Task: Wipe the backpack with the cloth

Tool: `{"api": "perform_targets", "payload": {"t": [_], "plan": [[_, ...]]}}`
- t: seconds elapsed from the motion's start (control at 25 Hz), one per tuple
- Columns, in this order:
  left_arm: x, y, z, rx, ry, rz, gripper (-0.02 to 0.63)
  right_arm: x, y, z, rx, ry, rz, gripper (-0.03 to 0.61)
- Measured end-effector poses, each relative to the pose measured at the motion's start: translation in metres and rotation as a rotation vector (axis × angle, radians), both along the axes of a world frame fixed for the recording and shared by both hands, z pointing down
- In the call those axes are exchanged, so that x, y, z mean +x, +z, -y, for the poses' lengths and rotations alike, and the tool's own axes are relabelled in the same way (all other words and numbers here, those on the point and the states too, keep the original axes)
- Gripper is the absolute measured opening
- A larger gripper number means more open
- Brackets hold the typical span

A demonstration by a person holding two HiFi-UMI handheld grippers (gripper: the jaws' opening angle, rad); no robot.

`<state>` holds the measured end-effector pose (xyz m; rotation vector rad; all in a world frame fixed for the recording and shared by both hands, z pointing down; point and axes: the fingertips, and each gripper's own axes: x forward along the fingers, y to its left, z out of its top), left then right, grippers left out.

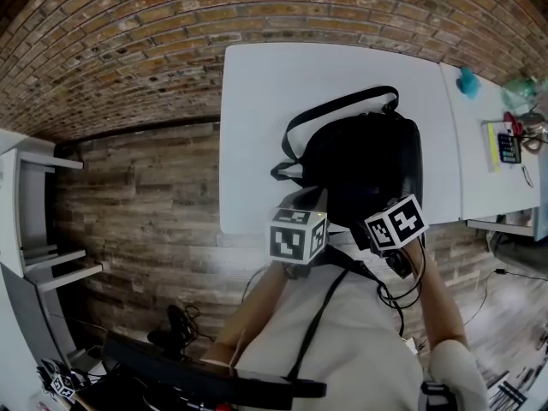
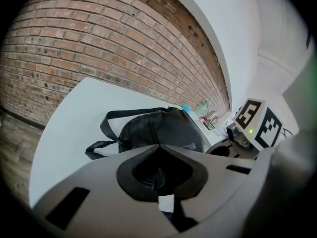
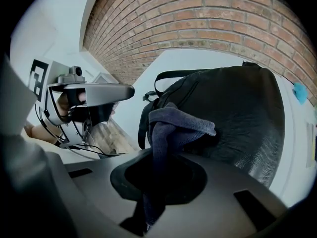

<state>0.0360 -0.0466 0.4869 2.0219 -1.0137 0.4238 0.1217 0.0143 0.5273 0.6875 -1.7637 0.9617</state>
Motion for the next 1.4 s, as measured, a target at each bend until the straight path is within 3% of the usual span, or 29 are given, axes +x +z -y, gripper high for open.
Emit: {"api": "perform_targets", "payload": {"t": [0.52, 0.68, 0.84, 1.08, 1.4], "plan": [[0.003, 0.001, 0.002, -0.002, 0.009, 0.002, 0.003, -0.006, 0.015, -0.029, -0.099, -0.033, 0.018, 0.038], [0.000, -0.001, 0.006, 0.010, -0.008, 0.000, 0.003, -0.009, -0.003, -0.016, -0.091, 0.027, 0.117, 0.038], [0.000, -0.005, 0.009, 0.022, -0.019, -0.007, 0.003, 0.003, -0.036, 0.023, -0.005, 0.084, 0.165, 0.038], [-0.001, -0.005, 0.010, 0.018, -0.019, -0.011, 0.003, 0.032, -0.069, 0.103, 0.198, 0.103, 0.074, 0.038], [-0.005, -0.003, 0.010, 0.009, -0.025, -0.006, 0.003, 0.038, -0.067, 0.179, 0.286, 0.162, 0.040, 0.038]]}}
